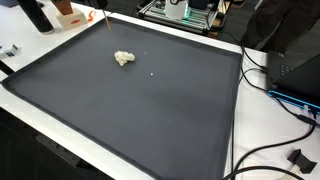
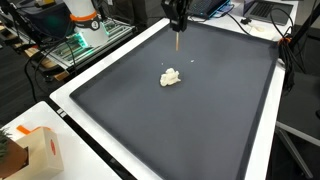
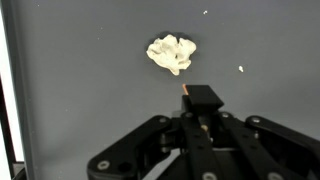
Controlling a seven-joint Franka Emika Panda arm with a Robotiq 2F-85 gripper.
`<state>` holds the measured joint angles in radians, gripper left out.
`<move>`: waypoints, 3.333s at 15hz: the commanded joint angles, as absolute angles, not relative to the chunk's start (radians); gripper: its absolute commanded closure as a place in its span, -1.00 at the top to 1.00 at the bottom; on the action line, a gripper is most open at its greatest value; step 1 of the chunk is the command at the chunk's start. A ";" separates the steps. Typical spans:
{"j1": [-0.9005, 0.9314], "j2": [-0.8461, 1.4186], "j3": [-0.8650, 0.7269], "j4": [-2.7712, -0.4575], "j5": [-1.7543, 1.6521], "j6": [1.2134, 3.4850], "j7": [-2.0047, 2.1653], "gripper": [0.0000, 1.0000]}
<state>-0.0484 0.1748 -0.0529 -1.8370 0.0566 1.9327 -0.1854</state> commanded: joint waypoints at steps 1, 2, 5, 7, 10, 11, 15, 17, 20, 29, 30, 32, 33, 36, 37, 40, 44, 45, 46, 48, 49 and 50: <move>-0.055 0.175 -0.046 -1.834 0.055 1.930 -0.184 -0.74; -0.055 0.175 -0.046 -1.835 0.055 1.930 -0.184 -0.74; -0.061 0.206 -0.047 -1.834 0.062 1.918 -0.199 -0.94; -0.062 0.221 -0.046 -1.847 0.061 1.929 -0.212 -0.94; -0.062 0.257 -0.042 -1.858 0.059 1.937 -0.220 -0.94; -0.062 0.269 -0.042 -1.861 0.056 1.942 -0.219 -0.94; -0.063 0.305 -0.038 -1.870 0.050 1.970 -0.238 -0.94; -0.065 0.317 -0.037 -1.873 0.051 1.980 -0.247 -0.94; -0.067 0.327 -0.037 -1.882 0.051 2.013 -0.252 -0.94; -0.074 0.341 -0.035 -1.895 0.051 2.050 -0.281 -0.94; -0.075 0.343 -0.035 -1.895 0.052 2.051 -0.282 -0.94; -0.076 0.348 -0.034 -1.897 0.053 2.057 -0.285 -0.94; -0.076 0.350 -0.035 -1.898 0.053 2.060 -0.284 -0.94; -0.078 0.357 -0.034 -1.904 0.053 2.088 -0.286 -0.94; -0.078 0.360 -0.034 -1.907 0.052 2.096 -0.285 -0.94; -0.082 0.367 -0.032 -1.911 0.056 2.098 -0.297 -0.94; -0.086 0.379 -0.028 -1.906 0.059 2.092 -0.308 -0.94; -0.088 0.383 -0.026 -1.905 0.062 2.094 -0.312 -0.94; -0.088 0.387 -0.025 -1.904 0.061 2.095 -0.313 -0.94; -0.089 0.395 -0.023 -1.902 0.061 2.096 -0.316 -0.94; -0.090 0.398 -0.022 -1.901 0.062 2.098 -0.317 -0.94; -0.090 0.401 -0.022 -1.901 0.061 2.100 -0.316 -0.94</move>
<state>-0.0697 0.3886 -0.0401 -1.8925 0.0540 2.0792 -0.2977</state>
